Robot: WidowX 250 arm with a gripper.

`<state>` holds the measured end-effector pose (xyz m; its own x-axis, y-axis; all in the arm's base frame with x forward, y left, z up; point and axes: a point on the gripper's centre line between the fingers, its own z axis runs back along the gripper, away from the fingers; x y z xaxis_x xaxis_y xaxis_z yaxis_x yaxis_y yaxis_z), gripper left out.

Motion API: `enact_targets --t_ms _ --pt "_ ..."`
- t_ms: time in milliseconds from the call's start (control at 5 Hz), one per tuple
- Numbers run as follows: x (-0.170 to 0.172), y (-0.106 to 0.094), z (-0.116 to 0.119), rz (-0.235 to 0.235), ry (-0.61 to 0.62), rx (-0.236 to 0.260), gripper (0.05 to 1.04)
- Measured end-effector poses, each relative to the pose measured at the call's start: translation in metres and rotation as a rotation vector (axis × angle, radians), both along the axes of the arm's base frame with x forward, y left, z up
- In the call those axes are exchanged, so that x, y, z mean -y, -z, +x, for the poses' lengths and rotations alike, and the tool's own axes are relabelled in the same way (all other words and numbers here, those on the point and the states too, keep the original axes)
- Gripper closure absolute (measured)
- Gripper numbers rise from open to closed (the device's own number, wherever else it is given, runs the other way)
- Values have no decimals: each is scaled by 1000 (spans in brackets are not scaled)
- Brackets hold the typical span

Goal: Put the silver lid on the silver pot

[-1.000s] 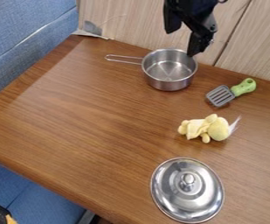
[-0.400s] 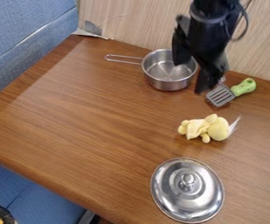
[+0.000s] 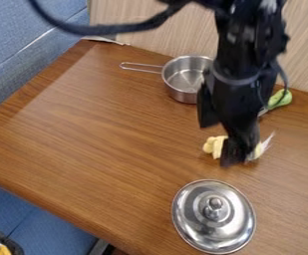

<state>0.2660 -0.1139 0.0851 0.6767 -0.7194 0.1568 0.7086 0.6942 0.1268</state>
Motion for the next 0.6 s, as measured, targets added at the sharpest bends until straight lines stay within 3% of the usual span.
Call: enact_targets --t_ms 200,400,600 --pt "-2 6 -26 -39 8 -59 82" --pt "-13 16 -38 17 15 -96 82" --pt "-11 25 -45 31 42 -130 82"
